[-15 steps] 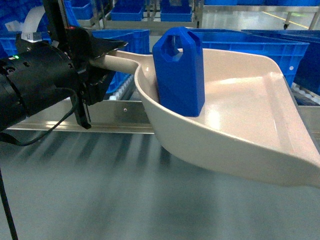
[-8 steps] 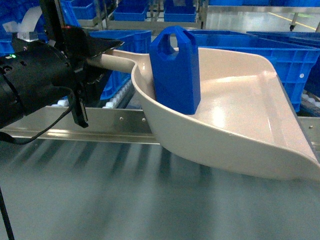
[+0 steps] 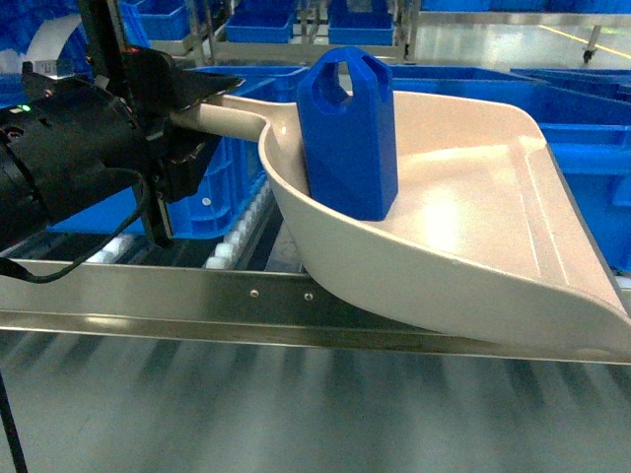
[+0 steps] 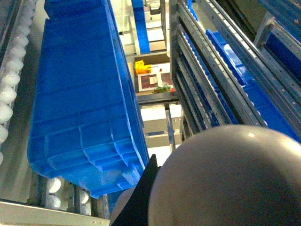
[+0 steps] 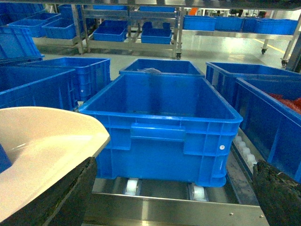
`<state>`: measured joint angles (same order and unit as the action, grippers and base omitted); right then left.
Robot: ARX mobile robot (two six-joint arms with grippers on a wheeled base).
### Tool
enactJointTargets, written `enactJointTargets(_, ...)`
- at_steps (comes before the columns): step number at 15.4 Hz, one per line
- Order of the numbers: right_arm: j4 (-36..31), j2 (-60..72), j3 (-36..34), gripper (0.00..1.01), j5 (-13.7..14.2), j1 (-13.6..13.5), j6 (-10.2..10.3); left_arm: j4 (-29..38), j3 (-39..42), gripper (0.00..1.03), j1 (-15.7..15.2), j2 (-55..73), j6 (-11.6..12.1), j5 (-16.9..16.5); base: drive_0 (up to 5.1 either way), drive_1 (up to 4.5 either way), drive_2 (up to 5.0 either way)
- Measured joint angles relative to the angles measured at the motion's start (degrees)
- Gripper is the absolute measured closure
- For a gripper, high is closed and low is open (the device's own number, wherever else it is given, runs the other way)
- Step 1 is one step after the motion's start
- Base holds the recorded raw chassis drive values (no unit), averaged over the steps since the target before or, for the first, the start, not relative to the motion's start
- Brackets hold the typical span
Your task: Place part in tray to right shelf
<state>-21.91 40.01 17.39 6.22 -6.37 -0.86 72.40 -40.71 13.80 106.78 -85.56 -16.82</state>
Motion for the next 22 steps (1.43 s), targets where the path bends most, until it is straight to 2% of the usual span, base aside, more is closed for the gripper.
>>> enactJointTargets(22,0.0,0.0,0.0,0.03,0.0,0.0,0.0,-0.07,0.0,0.89,-0.02,0.0,0.0,-0.13,0.0,0.0,0.0)
